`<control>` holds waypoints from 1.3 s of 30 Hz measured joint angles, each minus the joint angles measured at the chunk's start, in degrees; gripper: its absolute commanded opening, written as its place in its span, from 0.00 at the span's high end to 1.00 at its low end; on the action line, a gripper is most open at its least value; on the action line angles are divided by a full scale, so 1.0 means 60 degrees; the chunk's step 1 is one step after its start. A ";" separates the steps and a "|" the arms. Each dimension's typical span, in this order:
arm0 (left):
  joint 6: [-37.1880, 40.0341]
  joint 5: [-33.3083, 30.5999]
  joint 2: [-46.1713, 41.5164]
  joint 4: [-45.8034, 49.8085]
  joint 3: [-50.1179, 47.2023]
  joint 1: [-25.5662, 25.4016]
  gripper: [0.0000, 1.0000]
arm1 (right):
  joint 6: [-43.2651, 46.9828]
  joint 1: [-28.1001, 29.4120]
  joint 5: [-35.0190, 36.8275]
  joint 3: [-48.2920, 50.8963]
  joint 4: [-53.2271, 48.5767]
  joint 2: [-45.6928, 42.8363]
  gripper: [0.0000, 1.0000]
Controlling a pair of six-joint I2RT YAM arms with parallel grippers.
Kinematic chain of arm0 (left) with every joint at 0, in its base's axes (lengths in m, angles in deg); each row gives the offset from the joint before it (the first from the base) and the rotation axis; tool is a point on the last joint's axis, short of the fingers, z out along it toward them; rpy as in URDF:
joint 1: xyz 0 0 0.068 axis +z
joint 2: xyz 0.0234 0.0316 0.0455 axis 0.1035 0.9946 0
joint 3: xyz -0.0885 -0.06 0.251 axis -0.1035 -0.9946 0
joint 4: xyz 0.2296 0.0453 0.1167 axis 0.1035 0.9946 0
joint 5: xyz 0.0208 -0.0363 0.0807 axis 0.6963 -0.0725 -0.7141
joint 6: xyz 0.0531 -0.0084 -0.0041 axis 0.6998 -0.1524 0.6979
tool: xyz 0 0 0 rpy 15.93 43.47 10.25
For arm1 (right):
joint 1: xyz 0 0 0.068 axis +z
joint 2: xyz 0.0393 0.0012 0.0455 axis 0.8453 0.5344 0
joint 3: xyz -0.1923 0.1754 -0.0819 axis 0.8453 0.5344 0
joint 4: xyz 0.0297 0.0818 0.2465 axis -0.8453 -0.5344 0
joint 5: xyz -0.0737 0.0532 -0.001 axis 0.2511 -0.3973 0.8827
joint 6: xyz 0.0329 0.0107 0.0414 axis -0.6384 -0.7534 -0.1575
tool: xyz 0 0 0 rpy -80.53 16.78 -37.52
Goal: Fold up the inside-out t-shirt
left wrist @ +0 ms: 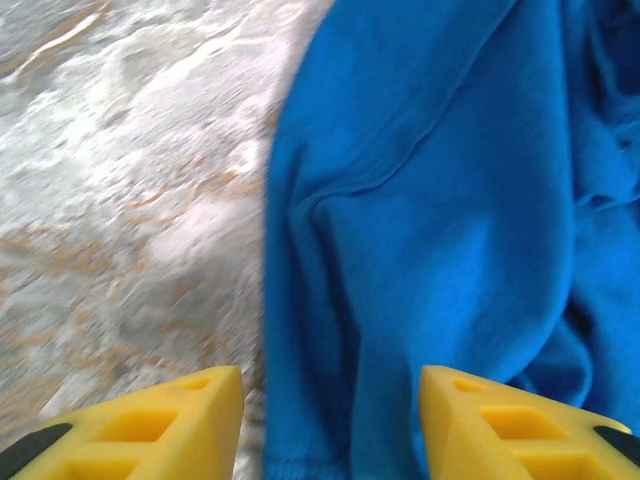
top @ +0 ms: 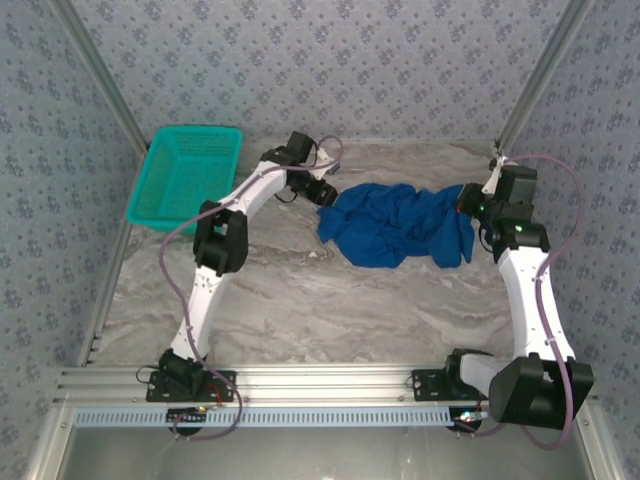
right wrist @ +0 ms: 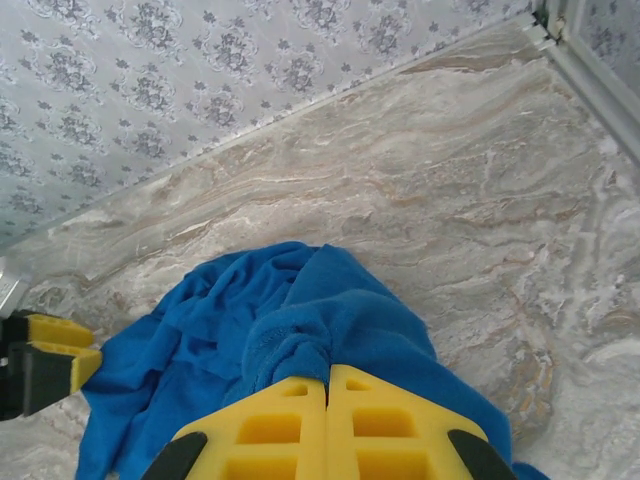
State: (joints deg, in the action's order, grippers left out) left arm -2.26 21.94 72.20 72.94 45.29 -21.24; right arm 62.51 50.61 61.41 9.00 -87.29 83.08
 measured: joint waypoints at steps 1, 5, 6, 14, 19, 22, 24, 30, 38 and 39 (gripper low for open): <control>-0.0066 0.0182 0.0109 0.0000 0.0098 -0.0036 0.45 | 0.0000 0.0000 -0.0062 -0.0015 -0.0004 0.0033 1.00; -0.0157 0.0667 0.0393 0.0226 0.0157 -0.0182 0.85 | 0.0004 0.0000 -0.0401 -0.0229 0.0004 0.0178 1.00; -0.0175 0.0732 0.0426 0.0328 0.0160 -0.0200 0.96 | 0.0007 0.0000 -0.0525 -0.0299 -0.0004 0.0204 1.00; -0.0980 0.0466 -0.3045 -0.1020 -0.4226 0.0375 1.00 | 0.0302 -0.0113 -0.0189 -0.2160 -0.0433 -0.0204 1.00; -0.1894 -0.0619 -0.8593 -0.2907 -0.7333 0.1923 1.00 | 0.0437 -0.0219 0.0627 -0.3177 -0.0601 -0.1086 1.00; -0.2237 -0.1464 -1.1154 -0.4379 -0.7843 0.2426 1.00 | 0.0448 -0.0219 0.0652 -0.3625 -0.0601 -0.1169 1.00; -0.2346 -0.1719 -1.2050 -0.4863 -0.8080 0.2339 1.00 | 0.0459 -0.0240 0.0590 -0.3818 -0.0652 -0.1118 1.00; -0.2885 -0.2000 -1.2426 -0.5173 -0.9082 0.2167 1.00 | 0.0561 -0.0302 -0.0484 -0.4029 -0.0965 -0.0765 1.00; -0.3377 -0.2510 -1.3325 -0.3843 -1.1176 0.2135 1.00 | 0.0619 -0.0306 -0.1104 -0.4058 -0.1861 -0.1282 1.00; -0.3421 -0.2575 -1.3653 -0.3712 -1.1209 0.2135 1.00 | 0.0612 -0.0306 -0.1078 -0.4098 -0.1949 -0.1366 1.00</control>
State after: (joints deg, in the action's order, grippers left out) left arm -22.78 6.49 -9.72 50.67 -21.96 -8.43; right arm 66.18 48.77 54.94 -15.59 -98.99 74.88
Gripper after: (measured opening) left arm 0.044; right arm 0.062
